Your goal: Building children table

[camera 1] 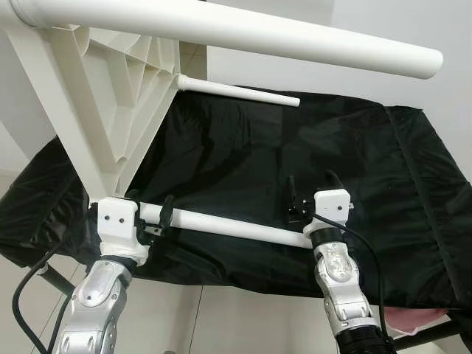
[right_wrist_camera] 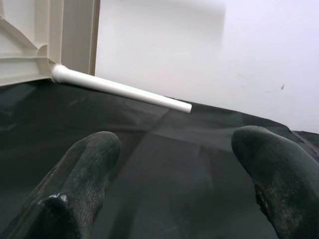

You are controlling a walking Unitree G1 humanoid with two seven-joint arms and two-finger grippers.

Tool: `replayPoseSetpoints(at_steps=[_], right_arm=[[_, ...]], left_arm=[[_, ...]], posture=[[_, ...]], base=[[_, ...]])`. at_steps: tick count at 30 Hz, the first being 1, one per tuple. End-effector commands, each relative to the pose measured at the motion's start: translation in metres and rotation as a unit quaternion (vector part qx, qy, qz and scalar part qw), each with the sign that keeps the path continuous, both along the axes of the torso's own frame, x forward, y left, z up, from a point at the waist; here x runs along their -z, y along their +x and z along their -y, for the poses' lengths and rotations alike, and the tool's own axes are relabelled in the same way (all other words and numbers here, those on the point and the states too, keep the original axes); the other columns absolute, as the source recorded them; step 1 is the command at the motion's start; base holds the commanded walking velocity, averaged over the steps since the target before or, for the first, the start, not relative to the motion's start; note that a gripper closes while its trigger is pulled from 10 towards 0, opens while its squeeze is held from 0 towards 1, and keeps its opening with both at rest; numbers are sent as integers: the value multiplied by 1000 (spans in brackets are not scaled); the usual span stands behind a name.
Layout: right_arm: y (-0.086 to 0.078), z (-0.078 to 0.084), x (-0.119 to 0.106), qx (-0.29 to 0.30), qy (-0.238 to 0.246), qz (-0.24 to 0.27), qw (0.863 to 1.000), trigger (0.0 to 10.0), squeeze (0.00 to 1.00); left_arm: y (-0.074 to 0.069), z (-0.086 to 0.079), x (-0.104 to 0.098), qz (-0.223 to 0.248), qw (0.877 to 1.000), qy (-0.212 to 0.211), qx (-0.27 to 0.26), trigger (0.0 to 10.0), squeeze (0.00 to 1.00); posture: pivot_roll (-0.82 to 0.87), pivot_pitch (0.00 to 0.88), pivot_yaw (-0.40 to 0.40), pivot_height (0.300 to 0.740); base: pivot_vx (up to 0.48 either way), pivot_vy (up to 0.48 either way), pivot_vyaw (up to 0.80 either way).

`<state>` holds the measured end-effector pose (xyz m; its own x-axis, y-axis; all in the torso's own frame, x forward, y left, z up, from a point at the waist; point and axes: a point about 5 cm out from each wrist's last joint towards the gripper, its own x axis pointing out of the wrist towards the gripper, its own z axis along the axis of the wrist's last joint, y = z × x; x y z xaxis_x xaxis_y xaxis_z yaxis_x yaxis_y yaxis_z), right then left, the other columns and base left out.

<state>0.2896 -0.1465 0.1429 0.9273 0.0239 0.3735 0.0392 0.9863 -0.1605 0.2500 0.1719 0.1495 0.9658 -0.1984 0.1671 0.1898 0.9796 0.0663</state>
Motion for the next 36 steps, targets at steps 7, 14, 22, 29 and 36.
replayPoseSetpoints(at_steps=[7, 14, 22, 29, 36], right_arm=[[-2, 4, 0, 8, 0, 4, 1000, 10000, 0], [-3, 4, 1, 3, -4, 2, 1000, 10000, 0], [-7, 4, 4, 14, 14, -6, 1000, 10000, 0], [-9, 4, 5, 21, 17, -7, 1000, 10000, 0], [-9, 4, 6, 26, 18, -6, 999, 10000, 0]], left_arm=[[1, 4, 8, -19, 1000, -1, 15, 10000, 0], [0, 5, 8, -11, 1000, 10, 14, 10000, 0], [6, 9, 9, -14, 1000, 6, 14, 10000, 0], [9, 12, 9, -23, 999, 3, 23, 10000, 0], [16, 16, 10, -31, 999, -7, 31, 10000, 0]], posture=[[-1, 76, -4, 740], [-1, 67, -14, 740], [-10, 54, -3, 740], [-20, 46, 8, 740], [-30, 39, 16, 740]], base=[[0, 0, 0], [0, 0, 0], [0, 0, 0], [0, 0, 0], [0, 0, 0]])
